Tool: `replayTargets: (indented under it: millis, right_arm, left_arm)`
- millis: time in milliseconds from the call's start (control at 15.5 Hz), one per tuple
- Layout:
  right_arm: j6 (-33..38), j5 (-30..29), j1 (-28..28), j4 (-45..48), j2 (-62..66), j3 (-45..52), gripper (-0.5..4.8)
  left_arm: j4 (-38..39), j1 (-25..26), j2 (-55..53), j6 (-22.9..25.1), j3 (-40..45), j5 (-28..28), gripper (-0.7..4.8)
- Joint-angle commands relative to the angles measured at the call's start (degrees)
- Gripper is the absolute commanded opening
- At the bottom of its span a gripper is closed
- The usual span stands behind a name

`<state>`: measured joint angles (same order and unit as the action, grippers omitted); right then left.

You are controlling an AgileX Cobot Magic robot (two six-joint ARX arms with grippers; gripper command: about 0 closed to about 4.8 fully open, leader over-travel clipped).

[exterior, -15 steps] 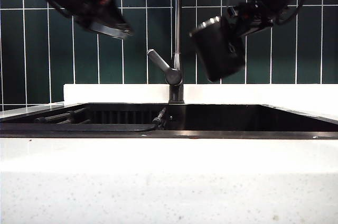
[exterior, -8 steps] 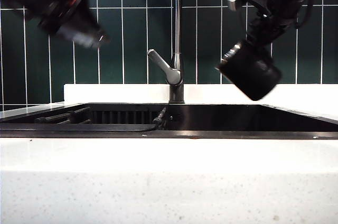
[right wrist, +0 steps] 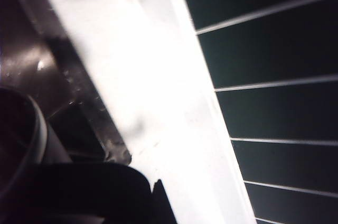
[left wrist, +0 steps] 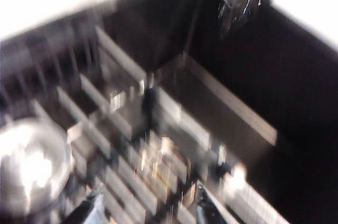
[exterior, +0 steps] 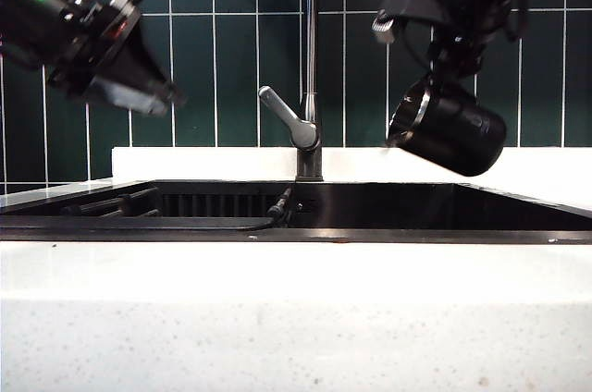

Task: Pick up the mug next to the sink, go to the faucet to get some water, pour the water into the sink, and finally put the mug back to its place.

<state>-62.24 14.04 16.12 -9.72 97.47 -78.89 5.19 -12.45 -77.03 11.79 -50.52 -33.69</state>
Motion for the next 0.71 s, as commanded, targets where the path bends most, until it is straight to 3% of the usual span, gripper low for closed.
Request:
replayTargets:
  millis: [65,323,710]
  right_arm:
    - [-17.22,9.55,4.22,3.98,0.09,-0.55,-0.01]
    - [-25.14,14.6,7.93,9.62,-0.94,-1.42,-0.01]
    - [-27.89,15.23,8.76,7.56,-4.2,-3.87,-0.01]
  left_arm:
    - [-6.49,-0.07,0.44,-3.96,0.02,-2.69,2.14]
    - [-6.54,-0.07,0.44,-5.03,0.02,-2.8,2.14]
    - [-6.62,-0.07,0.44,-5.49,0.02,-2.75,2.1]
